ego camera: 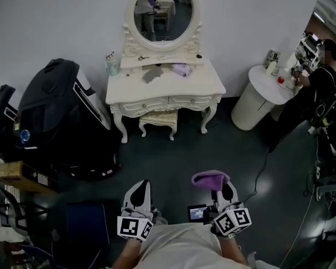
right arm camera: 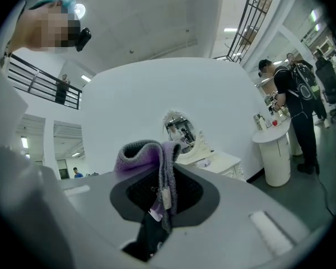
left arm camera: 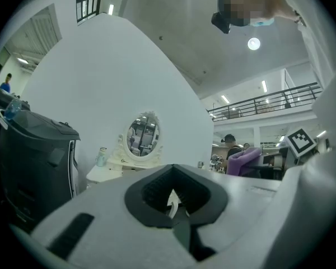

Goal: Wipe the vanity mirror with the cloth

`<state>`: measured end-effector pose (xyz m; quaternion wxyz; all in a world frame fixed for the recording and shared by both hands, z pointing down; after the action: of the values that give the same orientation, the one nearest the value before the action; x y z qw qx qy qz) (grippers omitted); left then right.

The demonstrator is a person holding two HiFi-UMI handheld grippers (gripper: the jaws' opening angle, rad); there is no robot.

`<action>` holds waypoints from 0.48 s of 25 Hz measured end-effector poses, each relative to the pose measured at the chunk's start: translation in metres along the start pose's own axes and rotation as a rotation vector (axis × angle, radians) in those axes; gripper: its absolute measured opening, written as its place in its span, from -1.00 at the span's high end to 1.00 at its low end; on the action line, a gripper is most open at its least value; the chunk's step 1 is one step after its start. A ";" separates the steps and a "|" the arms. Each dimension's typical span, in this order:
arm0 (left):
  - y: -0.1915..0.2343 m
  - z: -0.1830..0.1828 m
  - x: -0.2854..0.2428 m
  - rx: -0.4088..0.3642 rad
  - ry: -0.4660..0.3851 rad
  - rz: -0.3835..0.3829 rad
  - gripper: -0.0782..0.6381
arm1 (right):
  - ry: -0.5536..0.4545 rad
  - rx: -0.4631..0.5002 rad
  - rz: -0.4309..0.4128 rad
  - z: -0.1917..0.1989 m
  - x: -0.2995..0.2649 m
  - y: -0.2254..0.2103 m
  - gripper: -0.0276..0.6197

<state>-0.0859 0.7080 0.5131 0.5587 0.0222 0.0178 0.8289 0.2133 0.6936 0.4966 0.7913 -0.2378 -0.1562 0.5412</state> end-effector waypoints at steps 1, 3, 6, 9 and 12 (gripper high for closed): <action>0.009 0.000 -0.001 0.002 0.001 0.007 0.78 | -0.010 -0.004 0.006 0.003 -0.006 0.006 0.75; 0.025 0.000 -0.003 0.006 0.003 0.015 0.78 | -0.028 -0.017 0.020 0.009 -0.015 0.015 0.75; 0.048 0.004 -0.002 0.011 0.004 0.011 0.78 | -0.034 -0.032 0.042 0.022 -0.029 0.023 0.75; 0.070 0.004 0.000 0.023 0.007 -0.013 0.78 | -0.009 -0.043 0.049 0.033 -0.046 0.030 0.75; 0.086 0.004 -0.005 0.029 0.011 -0.020 0.78 | -0.002 -0.039 0.039 0.033 -0.068 0.036 0.75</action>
<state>-0.1631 0.6707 0.5221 0.5666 0.0255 0.0334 0.8229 0.1435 0.6475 0.5057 0.7756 -0.2558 -0.1630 0.5536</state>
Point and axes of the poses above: the fingertips, and each gripper's own axes: x backward along the fingers, y to its left, z out of its underside, the point moved 9 cm from there along x, backward along the fingers, and after that the axes turned 9 degrees about -x, right-handed, at the moved point
